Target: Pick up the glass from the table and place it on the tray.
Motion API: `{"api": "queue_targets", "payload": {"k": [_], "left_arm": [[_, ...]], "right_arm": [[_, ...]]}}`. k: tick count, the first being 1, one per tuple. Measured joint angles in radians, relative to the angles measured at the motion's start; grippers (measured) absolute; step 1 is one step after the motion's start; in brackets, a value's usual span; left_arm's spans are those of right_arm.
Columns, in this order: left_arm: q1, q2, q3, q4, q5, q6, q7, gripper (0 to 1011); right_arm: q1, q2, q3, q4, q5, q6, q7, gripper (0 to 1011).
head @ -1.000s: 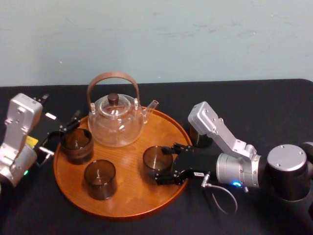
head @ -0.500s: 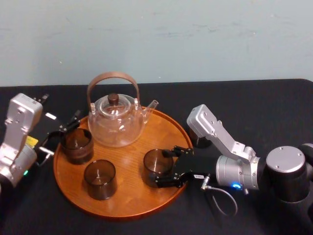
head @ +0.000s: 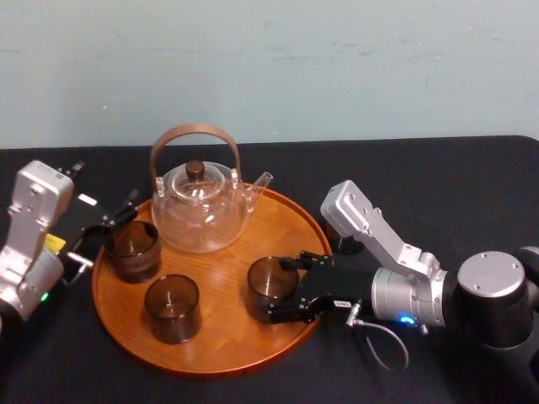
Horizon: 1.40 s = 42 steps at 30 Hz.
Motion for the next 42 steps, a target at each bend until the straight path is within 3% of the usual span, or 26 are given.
{"api": "queue_targets", "payload": {"k": [5, 27, 42], "left_arm": [[0.0, 0.0, 0.0, 0.0, 0.0, 0.0, 0.0, 1001], [0.0, 0.0, 0.0, 0.0, 0.0, 0.0, 0.0, 1001], [0.0, 0.0, 0.0, 0.0, 0.0, 0.0, 0.0, 1001]], "right_arm": [[0.0, 0.0, 0.0, 0.0, 0.002, -0.001, 0.0, 1002], [0.0, 0.002, 0.003, -0.001, 0.007, -0.004, 0.006, 1002], [-0.078, 0.119, 0.065, -0.116, 0.092, -0.059, 0.053, 1002]]}}
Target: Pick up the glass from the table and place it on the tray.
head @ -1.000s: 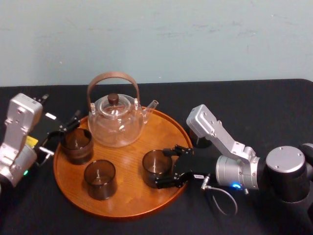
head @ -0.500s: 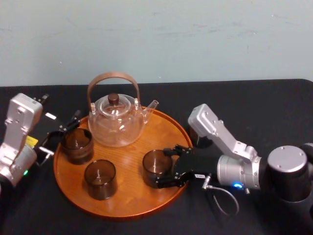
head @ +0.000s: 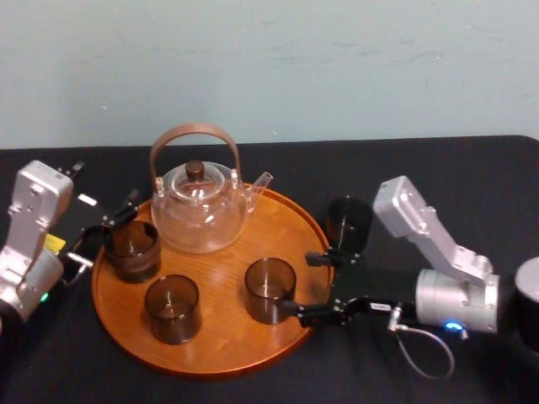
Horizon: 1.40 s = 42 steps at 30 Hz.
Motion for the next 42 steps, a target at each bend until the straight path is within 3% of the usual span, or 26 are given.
{"api": "queue_targets", "payload": {"k": [8, 15, 20, 30, 42], "left_arm": [[0.0, 0.0, 0.0, 0.0, 0.0, 0.0, 0.0, 1001], [0.0, 0.0, 0.0, 0.0, 0.0, 0.0, 0.0, 1001], [0.0, 0.0, 0.0, 0.0, 0.0, 0.0, 0.0, 1001], [0.0, 0.0, 0.0, 0.0, 0.0, 0.0, 0.0, 1001], [0.0, 0.0, 0.0, 0.0, 0.0, 0.0, 0.0, 1001]], "right_arm": [[-0.073, 0.09, 0.068, -0.076, 0.055, -0.062, 0.0, 1002], [-0.14, 0.12, 0.143, -0.109, 0.09, -0.087, -0.079, 1002], [-0.176, 0.108, 0.187, -0.115, 0.093, -0.078, -0.16, 1002], [-0.199, 0.056, 0.242, -0.094, 0.069, 0.013, -0.292, 1002], [-0.171, 0.012, 0.251, -0.047, 0.044, 0.099, -0.315, 1002]]}}
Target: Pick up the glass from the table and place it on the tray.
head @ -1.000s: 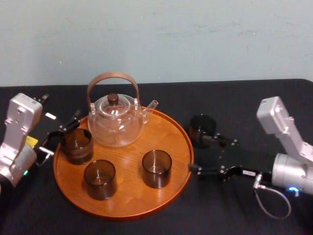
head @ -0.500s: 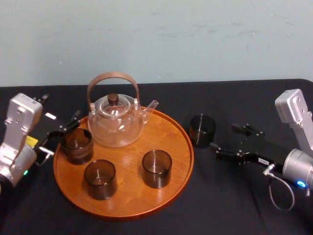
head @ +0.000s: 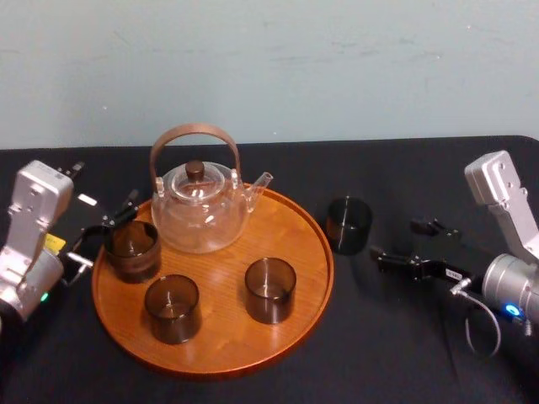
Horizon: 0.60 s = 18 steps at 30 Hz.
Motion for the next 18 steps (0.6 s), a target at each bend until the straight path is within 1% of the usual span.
{"api": "queue_targets", "payload": {"k": [9, 14, 16, 18], "left_arm": [[0.0, 0.0, 0.0, 0.0, 0.0, 0.0, 0.0, 1001], [0.0, 0.0, 0.0, 0.0, 0.0, 0.0, 0.0, 1001], [0.0, 0.0, 0.0, 0.0, 0.0, 0.0, 0.0, 1001], [0.0, 0.0, 0.0, 0.0, 0.0, 0.0, 0.0, 1001]], "right_arm": [[0.059, -0.043, -0.022, 0.056, -0.031, 0.04, 0.02, 1002], [0.089, -0.064, -0.033, 0.082, -0.046, 0.05, 0.027, 1002], [0.111, -0.079, -0.039, 0.104, -0.057, 0.055, 0.03, 1002], [0.116, -0.082, -0.041, 0.108, -0.06, 0.057, 0.031, 1002]]}}
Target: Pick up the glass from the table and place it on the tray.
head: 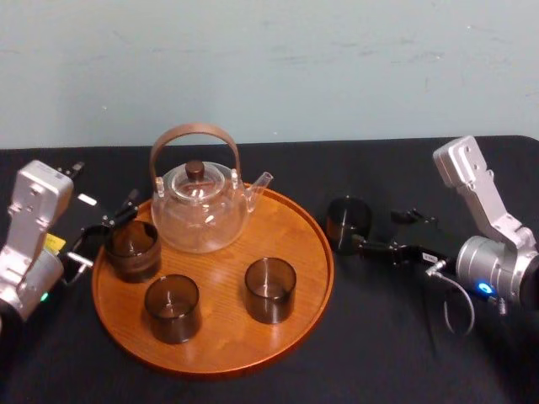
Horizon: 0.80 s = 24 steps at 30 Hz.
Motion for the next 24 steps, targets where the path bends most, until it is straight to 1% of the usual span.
{"api": "queue_targets", "payload": {"k": [9, 24], "left_arm": [[0.0, 0.0, 0.0, 0.0, 0.0, 0.0, 0.0, 1001], [0.0, 0.0, 0.0, 0.0, 0.0, 0.0, 0.0, 1001]], "right_arm": [[0.057, -0.044, -0.01, 0.068, -0.02, 0.015, 0.01, 1002], [0.115, -0.082, -0.032, 0.135, -0.043, 0.022, 0.037, 1002]]}}
